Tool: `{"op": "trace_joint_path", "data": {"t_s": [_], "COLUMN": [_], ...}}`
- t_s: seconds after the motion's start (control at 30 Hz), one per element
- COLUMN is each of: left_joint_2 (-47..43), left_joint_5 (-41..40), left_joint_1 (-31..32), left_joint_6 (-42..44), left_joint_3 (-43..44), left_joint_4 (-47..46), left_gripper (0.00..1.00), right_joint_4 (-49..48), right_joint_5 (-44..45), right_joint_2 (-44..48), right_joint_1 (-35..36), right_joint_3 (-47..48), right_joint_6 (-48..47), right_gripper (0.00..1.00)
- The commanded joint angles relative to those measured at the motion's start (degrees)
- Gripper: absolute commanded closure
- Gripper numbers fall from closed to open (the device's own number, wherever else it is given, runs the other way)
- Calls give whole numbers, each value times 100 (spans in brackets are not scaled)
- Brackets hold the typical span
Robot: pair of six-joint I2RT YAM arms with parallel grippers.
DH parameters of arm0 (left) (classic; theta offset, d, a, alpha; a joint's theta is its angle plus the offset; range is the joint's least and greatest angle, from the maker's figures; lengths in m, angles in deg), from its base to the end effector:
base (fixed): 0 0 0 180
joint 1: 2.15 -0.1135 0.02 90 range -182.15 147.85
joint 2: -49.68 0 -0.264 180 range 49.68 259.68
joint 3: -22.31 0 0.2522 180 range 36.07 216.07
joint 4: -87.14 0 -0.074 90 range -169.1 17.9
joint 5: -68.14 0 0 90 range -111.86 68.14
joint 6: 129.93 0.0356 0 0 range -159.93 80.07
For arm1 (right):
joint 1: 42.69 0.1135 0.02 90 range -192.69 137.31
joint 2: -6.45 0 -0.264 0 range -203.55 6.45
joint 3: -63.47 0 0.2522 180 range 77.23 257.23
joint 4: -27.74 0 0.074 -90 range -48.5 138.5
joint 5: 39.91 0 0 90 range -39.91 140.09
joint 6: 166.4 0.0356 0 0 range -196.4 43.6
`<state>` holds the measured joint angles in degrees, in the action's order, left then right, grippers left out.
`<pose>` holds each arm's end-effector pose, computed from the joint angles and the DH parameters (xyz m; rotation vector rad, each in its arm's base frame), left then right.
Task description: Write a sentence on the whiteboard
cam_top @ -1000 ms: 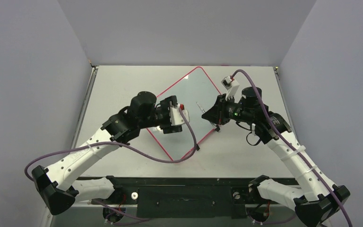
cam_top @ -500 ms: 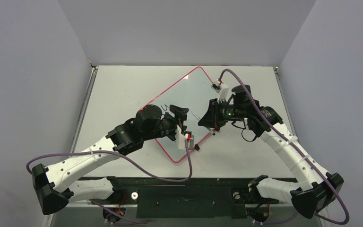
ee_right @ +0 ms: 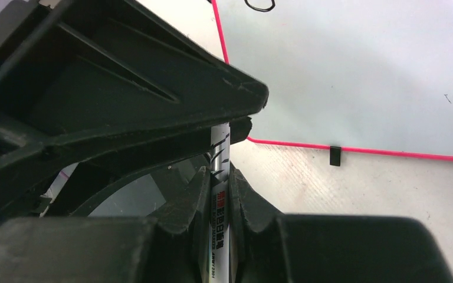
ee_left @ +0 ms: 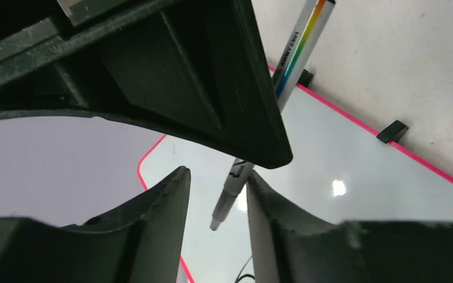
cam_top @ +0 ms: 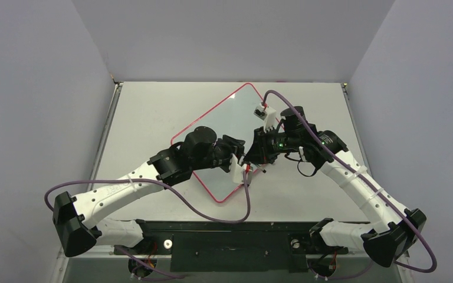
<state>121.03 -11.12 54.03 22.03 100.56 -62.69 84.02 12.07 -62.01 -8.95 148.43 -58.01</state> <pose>0.1537 -0.2413 0.3509 1.7504 0.9068 -0.1194 0.1901 0.1534 0.3654 -0.6912 2.2825 1.2134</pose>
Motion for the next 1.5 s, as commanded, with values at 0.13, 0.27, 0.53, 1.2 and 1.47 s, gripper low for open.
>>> {"op": "trace_joint_path", "data": {"t_s": [0.13,0.27,0.53,1.2,1.47], "left_joint_2": [-23,-125,-113,-143,-161], "left_joint_5": [120,83,-360,-487,-419], "left_joint_1": [52,52,43,54,57], "left_joint_6": [-360,-691,-1915,-2591,-2424], "left_joint_3": [290,168,108,-69,-61], "left_joint_4": [-392,-548,-1184,-1925,-1927], "left_gripper": [100,100,100,100,100], "right_joint_4": [-52,-151,-545,-1475,-1489], "right_joint_5": [-1,159,730,982,799], "right_joint_2": [45,190,686,777,676], "right_joint_1": [-16,-73,-334,-403,-405], "right_joint_3": [302,339,217,110,60], "right_joint_6": [-182,-128,215,991,986], "right_gripper": [100,96,33,61,66]}}
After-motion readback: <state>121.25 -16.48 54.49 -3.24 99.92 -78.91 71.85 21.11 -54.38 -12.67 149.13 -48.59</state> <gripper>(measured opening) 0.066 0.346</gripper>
